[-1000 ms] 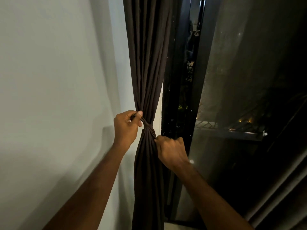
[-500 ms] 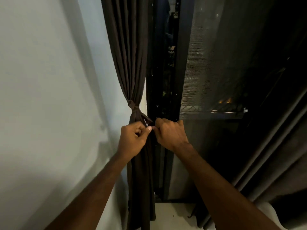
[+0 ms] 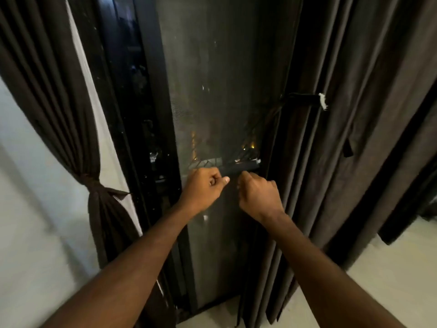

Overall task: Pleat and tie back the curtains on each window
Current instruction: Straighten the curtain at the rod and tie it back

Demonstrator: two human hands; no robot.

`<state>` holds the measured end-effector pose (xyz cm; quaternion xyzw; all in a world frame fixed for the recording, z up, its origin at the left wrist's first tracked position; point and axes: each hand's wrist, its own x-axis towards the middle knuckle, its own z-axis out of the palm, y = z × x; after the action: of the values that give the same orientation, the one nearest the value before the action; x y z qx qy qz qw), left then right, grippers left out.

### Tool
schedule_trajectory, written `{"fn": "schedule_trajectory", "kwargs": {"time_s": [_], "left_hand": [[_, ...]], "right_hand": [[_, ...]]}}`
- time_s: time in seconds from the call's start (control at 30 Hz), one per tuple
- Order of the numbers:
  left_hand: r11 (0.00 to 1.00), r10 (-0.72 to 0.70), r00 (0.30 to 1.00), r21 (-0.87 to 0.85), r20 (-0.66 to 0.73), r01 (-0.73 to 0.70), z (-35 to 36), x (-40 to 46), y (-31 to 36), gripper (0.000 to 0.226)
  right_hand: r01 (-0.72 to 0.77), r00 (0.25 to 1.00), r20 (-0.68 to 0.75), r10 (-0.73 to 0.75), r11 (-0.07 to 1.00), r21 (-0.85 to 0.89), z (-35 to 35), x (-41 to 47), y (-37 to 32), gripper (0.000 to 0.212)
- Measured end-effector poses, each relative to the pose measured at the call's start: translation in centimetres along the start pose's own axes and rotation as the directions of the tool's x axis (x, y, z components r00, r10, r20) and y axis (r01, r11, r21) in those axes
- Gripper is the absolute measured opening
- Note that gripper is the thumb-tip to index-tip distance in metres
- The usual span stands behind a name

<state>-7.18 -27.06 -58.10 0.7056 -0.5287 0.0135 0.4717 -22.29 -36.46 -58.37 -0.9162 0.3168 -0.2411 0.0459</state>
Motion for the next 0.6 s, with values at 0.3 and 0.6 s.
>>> {"fn": "schedule_trajectory", "kwargs": {"time_s": [0.3,0.6], "left_hand": [[0.994,0.104,0.986,-0.021,-0.133,-0.108,3.9,10.3,10.5,0.032],[0.994,0.079,0.826,-0.014,-0.558,-0.105,5.8,17.9,19.5,0.021]], "right_hand": [[0.163,0.933,-0.348,-0.092,0.970,0.179,-8.5,5.2,7.9,0.003],[0.454,0.668,-0.737,-0.101,0.840,0.297,-16.9,8.7,13.1,0.008]]}}
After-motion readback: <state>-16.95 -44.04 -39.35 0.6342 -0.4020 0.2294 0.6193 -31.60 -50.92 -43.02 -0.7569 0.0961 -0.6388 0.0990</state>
